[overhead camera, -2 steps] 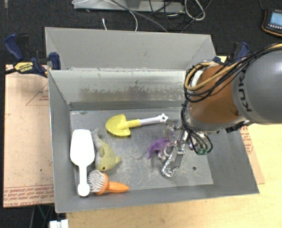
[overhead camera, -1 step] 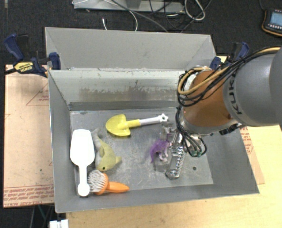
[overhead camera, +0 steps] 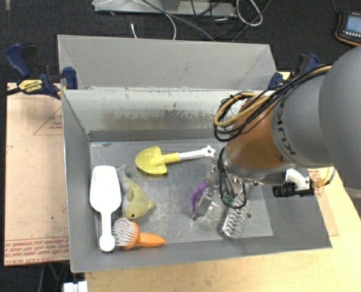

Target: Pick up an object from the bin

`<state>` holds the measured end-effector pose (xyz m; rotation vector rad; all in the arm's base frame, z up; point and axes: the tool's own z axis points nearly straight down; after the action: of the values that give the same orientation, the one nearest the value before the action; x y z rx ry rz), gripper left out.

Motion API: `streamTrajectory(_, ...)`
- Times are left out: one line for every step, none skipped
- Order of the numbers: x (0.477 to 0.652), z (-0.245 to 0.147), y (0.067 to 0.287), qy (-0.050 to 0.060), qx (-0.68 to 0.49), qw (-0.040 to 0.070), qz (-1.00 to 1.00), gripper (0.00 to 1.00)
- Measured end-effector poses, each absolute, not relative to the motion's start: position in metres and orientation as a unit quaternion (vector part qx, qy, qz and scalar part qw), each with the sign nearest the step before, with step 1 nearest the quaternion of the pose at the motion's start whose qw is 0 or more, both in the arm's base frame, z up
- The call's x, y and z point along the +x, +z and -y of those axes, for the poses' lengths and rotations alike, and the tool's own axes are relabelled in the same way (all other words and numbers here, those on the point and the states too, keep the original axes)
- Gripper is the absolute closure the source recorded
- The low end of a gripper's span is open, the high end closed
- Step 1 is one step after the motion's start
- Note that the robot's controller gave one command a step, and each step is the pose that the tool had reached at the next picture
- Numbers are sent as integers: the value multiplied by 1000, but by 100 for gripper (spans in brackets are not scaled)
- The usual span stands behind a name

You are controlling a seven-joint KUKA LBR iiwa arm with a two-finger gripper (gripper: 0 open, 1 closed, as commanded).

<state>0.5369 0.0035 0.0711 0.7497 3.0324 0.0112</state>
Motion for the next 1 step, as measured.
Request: streamTrajectory(558, 8, 70, 1, 103, 7, -995, 100)
